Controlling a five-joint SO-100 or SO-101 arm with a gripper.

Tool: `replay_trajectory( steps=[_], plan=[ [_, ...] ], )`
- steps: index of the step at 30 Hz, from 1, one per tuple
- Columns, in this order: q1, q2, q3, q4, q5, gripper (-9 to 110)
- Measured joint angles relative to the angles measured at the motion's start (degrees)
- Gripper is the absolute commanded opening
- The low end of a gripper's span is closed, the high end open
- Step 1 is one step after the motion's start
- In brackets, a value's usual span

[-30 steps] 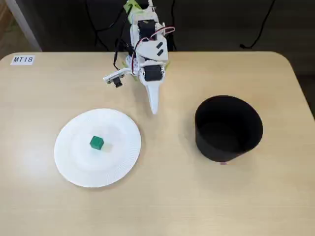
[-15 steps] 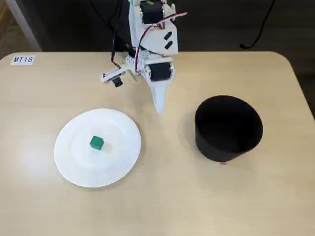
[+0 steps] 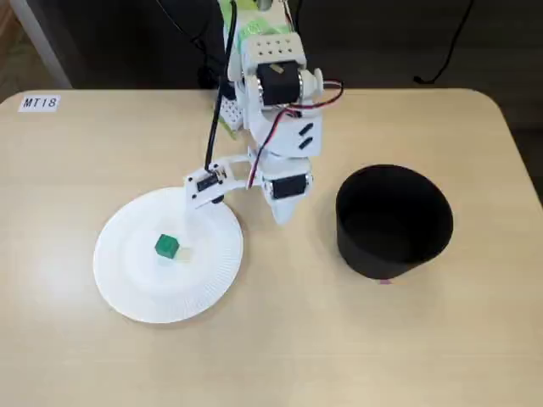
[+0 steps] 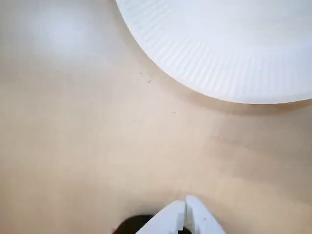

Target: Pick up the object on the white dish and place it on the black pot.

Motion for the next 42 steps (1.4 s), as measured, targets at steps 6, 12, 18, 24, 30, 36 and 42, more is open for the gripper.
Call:
replay_trajectory(
  steps=[6, 12, 18, 24, 30, 36, 42],
  plan=[
    [0.0, -2.1, -0.8, 0.3, 1.1, 11],
    [2.1, -3.1, -0.8, 1.1, 3.3, 35],
    [2.5, -3.1, -0.8, 2.8, 5.3, 36],
    [5.7, -3.1, -0.8, 3.0, 7.8, 34],
    [10.2, -4.0, -0.8, 3.0, 10.5, 34],
    [12.8, -4.0, -0.8, 1.8, 10.9, 34],
    [16.6, -4.7, -0.8, 1.1, 12.0, 35]
  ],
)
